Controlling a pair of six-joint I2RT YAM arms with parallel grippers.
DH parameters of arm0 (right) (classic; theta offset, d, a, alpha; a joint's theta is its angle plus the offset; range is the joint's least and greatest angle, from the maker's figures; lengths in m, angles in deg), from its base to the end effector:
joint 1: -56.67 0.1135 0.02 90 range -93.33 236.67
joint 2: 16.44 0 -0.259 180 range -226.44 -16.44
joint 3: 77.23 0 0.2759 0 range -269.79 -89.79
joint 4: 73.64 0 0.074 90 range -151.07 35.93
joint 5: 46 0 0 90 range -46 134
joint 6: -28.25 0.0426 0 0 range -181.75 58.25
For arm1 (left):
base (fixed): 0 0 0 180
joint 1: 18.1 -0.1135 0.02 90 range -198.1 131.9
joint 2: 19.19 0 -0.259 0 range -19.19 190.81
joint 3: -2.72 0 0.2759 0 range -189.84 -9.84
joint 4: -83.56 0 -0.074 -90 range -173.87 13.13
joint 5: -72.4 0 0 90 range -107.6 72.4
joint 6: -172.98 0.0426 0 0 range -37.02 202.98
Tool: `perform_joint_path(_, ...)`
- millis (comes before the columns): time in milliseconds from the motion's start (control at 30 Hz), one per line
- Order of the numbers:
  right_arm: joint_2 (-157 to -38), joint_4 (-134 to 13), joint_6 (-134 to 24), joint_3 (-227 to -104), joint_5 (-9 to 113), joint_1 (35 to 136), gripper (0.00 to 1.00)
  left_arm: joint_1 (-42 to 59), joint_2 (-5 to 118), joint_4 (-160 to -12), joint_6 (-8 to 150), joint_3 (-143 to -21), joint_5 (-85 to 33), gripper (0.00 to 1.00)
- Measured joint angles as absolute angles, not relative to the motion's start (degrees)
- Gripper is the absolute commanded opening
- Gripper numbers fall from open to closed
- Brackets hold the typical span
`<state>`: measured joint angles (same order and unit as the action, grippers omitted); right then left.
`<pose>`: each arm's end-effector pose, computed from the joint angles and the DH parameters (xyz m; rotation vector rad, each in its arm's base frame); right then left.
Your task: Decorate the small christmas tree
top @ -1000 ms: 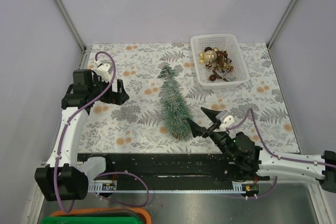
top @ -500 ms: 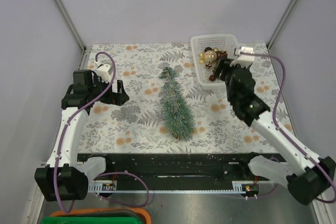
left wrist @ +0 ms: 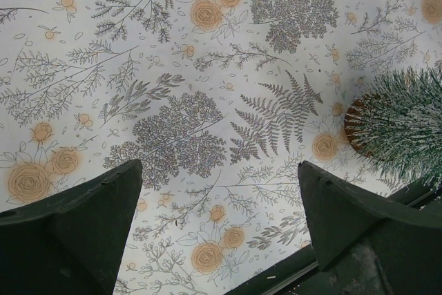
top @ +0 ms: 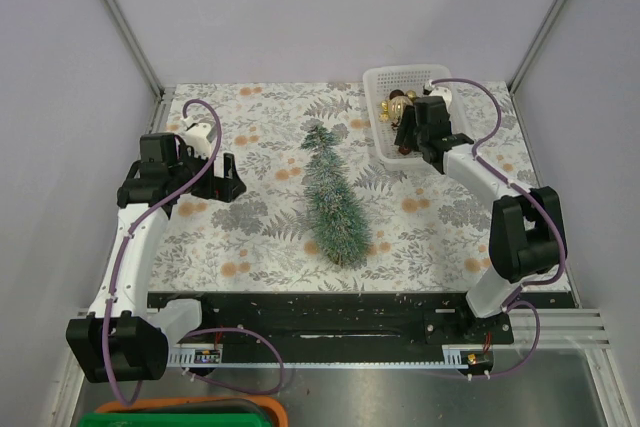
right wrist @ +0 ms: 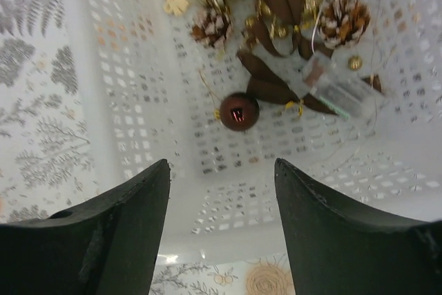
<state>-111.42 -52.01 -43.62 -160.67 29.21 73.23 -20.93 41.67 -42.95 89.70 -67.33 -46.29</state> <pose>0.3954 0.1062 0.2533 0.1782 2.1218 0.0795 0.2467 -0.0083 0.3060 0.3208 2.2554 -0.4978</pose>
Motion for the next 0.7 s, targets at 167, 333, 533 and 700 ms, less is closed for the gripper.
perform_joint_path(167,-111.69,-52.80,-42.12,-155.46,30.52,72.72,0.68,-20.93,42.28,-42.92,90.09,-67.33,-46.31,0.99)
perform_joint_path(333,-110.88,-58.64,-41.37,-150.46,31.40,72.72,0.66,-20.93,42.93,-42.95,90.09,-67.33,-46.31,0.99)
perform_joint_path(533,-105.24,-63.36,-40.06,-142.83,31.70,72.72,0.64,-20.93,42.89,-43.30,90.12,-67.33,-46.29,0.99)
perform_joint_path(700,-97.54,-64.65,-38.12,-134.96,31.75,72.75,0.61,-20.93,42.78,-43.30,90.12,-67.31,-46.31,0.99)
